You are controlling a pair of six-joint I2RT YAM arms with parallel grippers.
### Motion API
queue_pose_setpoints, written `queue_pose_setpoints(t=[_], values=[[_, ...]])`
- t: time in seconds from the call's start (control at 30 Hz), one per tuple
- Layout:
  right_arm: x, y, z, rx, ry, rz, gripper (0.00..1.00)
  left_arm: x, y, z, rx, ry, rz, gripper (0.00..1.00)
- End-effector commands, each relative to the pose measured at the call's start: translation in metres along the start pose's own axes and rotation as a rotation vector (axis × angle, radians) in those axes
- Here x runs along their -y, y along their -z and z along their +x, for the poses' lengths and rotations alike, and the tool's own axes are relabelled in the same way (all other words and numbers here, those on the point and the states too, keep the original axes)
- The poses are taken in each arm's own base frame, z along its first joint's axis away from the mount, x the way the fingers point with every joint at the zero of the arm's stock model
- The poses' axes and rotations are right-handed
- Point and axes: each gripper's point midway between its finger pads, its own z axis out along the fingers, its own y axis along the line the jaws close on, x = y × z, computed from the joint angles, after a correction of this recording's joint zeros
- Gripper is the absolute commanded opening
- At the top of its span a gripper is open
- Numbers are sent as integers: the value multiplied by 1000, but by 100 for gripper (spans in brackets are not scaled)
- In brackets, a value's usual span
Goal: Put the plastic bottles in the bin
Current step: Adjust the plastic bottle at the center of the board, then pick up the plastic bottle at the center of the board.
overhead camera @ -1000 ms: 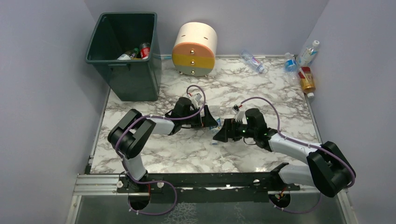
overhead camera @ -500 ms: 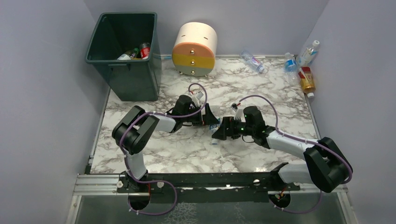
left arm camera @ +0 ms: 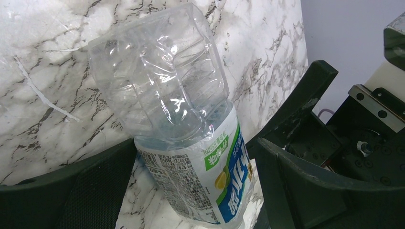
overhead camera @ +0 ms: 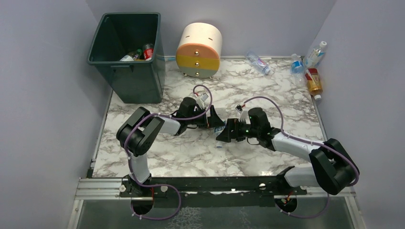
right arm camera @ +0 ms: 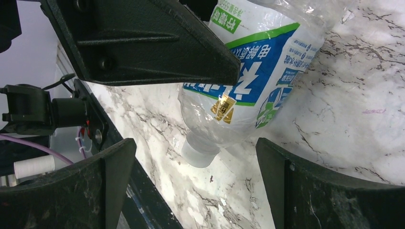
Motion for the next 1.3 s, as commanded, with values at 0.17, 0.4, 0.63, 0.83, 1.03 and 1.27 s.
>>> queue_pose_setpoints(t=[0.17, 0.4, 0.63, 0.83, 1.03, 1.27], values=[[-11, -10, -14, 8, 18, -46, 99, 8, -5, -7, -3, -11, 41, 99], [-13, -14, -18, -5, 23, -54, 99, 10, -5, -9, 0, -14, 48, 99], [-12, -22, -18, -22, 16, -69, 99, 11, -6, -8, -9, -13, 56, 99], [-13, -24, -19, -26, 16, -78, 99, 10, -8, -8, -12, -10, 56, 99], [-14, -23, -21, -22, 19, -79, 99, 6, -9, -7, -15, -5, 52, 99], [-14, -25, -21, -24, 17, -81, 99, 6, -10, -7, -20, -2, 53, 99]])
